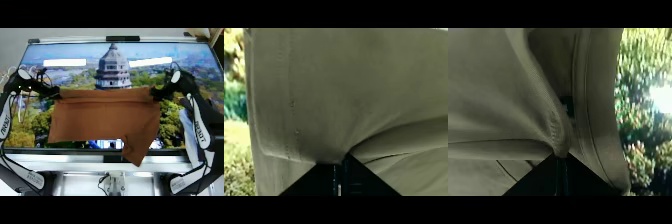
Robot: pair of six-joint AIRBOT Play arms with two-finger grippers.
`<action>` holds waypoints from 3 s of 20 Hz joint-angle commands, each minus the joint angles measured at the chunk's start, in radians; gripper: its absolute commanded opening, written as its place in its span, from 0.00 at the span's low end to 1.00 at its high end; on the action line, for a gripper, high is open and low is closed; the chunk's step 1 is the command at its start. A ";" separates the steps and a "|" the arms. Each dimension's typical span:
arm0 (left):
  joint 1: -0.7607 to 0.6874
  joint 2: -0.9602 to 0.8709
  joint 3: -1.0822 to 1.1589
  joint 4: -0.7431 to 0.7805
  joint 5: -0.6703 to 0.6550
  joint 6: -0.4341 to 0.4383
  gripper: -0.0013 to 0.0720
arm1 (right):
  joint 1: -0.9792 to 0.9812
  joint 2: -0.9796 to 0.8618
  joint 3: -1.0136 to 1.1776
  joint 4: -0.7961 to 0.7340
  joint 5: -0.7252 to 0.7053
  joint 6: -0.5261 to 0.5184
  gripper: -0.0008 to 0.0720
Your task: Fold the shirts.
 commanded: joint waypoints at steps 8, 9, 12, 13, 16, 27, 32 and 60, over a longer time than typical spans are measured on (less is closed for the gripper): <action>0.013 -0.036 0.030 0.006 -0.235 -0.127 0.75 | -0.016 0.026 0.029 0.005 0.145 0.026 0.72; 0.029 -0.027 0.057 0.021 -0.308 -0.114 0.75 | -0.021 0.056 0.055 -0.028 0.199 0.018 0.72; 0.113 0.066 0.077 0.080 -0.444 -0.103 0.75 | -0.057 0.168 0.074 -0.162 0.396 -0.024 0.72; 0.150 0.120 0.029 0.083 -0.446 -0.092 0.75 | -0.079 0.208 0.052 -0.180 0.464 -0.042 0.72; 0.240 0.312 -0.336 0.082 -0.370 -0.043 0.76 | -0.140 0.349 -0.081 -0.180 0.499 -0.053 0.72; 0.268 0.459 -0.879 0.005 0.053 0.066 0.75 | -0.152 0.455 -0.191 -0.068 0.491 -0.028 0.72; 0.247 0.452 -0.877 -0.065 0.054 0.078 0.06 | -0.137 0.475 -0.226 -0.070 0.529 -0.010 0.72; 0.229 0.561 -0.500 -0.150 -0.007 0.188 0.06 | 0.062 0.609 -0.444 -0.060 -0.172 0.164 0.12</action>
